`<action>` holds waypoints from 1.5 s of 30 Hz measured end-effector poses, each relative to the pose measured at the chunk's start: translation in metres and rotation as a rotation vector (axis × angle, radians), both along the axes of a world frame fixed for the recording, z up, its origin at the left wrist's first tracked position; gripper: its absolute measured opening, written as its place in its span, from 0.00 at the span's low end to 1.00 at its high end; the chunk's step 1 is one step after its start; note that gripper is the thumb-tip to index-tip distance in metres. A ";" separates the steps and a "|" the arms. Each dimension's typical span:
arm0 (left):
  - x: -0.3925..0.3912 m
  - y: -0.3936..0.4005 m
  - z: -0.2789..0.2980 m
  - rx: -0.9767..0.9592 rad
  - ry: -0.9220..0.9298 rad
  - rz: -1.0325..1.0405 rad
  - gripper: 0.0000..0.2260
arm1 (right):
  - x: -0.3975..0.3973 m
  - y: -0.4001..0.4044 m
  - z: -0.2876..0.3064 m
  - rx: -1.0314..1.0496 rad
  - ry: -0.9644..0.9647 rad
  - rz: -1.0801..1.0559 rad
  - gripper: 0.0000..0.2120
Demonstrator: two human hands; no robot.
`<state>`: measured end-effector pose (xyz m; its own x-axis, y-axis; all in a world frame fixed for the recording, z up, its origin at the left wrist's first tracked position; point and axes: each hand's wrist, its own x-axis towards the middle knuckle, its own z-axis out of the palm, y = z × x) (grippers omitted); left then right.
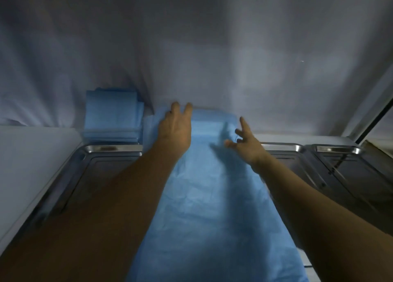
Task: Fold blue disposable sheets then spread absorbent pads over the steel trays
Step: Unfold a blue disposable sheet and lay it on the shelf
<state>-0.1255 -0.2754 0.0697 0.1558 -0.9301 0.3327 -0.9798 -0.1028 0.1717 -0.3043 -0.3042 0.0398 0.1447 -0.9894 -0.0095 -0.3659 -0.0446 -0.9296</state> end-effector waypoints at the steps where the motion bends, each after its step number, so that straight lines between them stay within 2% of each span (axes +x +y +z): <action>1: 0.000 0.002 -0.010 0.058 -0.010 -0.044 0.26 | 0.000 0.004 -0.007 0.016 0.070 0.039 0.36; 5: -0.003 0.022 -0.038 0.269 0.000 -0.168 0.16 | 0.002 0.025 -0.022 0.017 0.430 0.129 0.24; 9: -0.008 0.053 -0.046 0.414 0.068 -0.238 0.15 | -0.004 0.049 -0.013 -0.024 0.843 0.230 0.19; 18: -0.021 0.146 -0.048 0.416 0.285 -0.264 0.14 | -0.020 0.133 -0.011 0.068 0.869 0.222 0.23; 23: -0.015 0.196 -0.060 0.394 0.360 -0.226 0.13 | -0.034 0.181 -0.014 0.051 1.020 0.204 0.20; 26: -0.008 0.221 -0.064 0.221 0.465 -0.106 0.10 | -0.043 0.202 -0.021 0.102 0.987 0.047 0.16; 29: 0.000 0.242 -0.067 0.012 0.529 0.166 0.08 | -0.053 0.219 -0.023 0.095 0.883 -0.194 0.13; 30: 0.004 0.248 -0.068 -0.007 0.536 0.277 0.07 | -0.056 0.224 -0.024 0.070 0.862 -0.251 0.15; 32: 0.009 0.257 -0.072 0.031 0.622 0.434 0.11 | -0.066 0.232 -0.027 0.050 0.802 -0.352 0.18; 33: 0.010 0.260 -0.074 0.053 0.730 0.476 0.13 | -0.070 0.235 -0.029 0.067 0.758 -0.381 0.19; 36: 0.006 0.265 -0.082 0.092 1.209 0.524 0.18 | -0.081 0.243 -0.039 0.135 0.675 -0.338 0.19; 38: 0.004 0.267 -0.089 0.090 1.396 0.502 0.18 | -0.083 0.247 -0.042 0.146 0.593 -0.306 0.19; 43: 0.001 0.271 -0.080 0.041 1.215 0.460 0.16 | -0.082 0.244 -0.035 0.065 0.392 -0.391 0.07; 45: -0.001 0.269 -0.068 -0.020 1.310 0.379 0.19 | -0.080 0.242 -0.029 0.001 0.308 -0.403 0.04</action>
<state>-0.1262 -0.0065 0.0019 0.6073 -0.7566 -0.2423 -0.0118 -0.3135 0.9495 -0.3843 -0.0621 0.0108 -0.2580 -0.9661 0.0078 -0.6112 0.1569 -0.7758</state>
